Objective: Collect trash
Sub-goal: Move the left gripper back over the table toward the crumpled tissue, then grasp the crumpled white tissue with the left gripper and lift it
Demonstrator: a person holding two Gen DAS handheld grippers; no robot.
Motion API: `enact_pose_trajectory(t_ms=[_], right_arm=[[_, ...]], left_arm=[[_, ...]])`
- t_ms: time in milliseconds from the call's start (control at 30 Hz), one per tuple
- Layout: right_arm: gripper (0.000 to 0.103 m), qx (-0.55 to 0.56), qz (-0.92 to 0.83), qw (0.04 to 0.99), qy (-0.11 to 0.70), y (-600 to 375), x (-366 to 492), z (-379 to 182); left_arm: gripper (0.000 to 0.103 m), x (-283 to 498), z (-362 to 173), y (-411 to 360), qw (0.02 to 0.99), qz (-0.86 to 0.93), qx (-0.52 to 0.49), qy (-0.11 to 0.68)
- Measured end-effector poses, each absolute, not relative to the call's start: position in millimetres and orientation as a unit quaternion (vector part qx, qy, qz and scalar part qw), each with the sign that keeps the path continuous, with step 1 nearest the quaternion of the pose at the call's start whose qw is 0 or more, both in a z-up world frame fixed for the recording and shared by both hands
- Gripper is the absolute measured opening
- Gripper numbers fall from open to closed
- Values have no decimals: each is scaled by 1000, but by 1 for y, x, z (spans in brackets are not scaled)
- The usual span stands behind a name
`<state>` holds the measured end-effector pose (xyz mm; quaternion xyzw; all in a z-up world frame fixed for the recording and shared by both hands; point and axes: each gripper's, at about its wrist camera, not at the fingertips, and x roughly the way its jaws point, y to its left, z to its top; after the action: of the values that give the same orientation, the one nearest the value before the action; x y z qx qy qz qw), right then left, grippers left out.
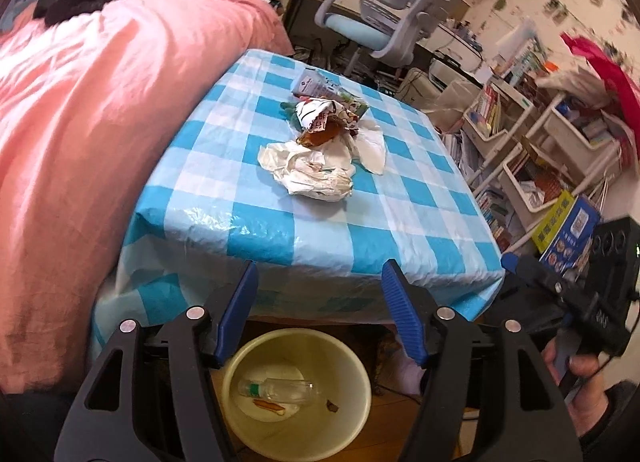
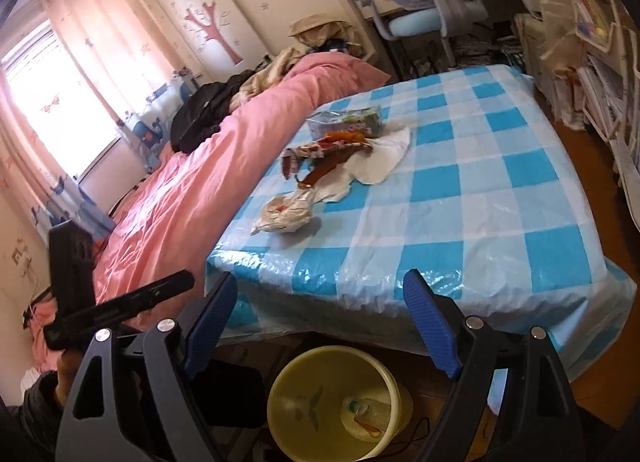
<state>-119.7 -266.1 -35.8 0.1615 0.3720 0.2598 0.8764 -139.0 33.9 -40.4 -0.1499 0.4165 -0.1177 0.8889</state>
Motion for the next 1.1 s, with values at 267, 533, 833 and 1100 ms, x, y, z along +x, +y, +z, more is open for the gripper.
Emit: enact_pose_trajectory(t_ms=[267, 533, 833, 1100], right_arm=[[81, 144, 281, 873, 371, -269, -115, -30], [81, 77, 285, 870, 395, -250, -78, -34], [81, 32, 311, 865, 394, -223, -39, -29], [81, 35, 317, 856, 406, -218, -25, -39]], left_arm=[[62, -126, -40, 17, 890, -119, -142, 417], [62, -83, -43, 21, 887, -97, -118, 436], [61, -29, -70, 18, 857, -105, -172, 474], [61, 2, -94, 30, 837, -57, -246, 486]])
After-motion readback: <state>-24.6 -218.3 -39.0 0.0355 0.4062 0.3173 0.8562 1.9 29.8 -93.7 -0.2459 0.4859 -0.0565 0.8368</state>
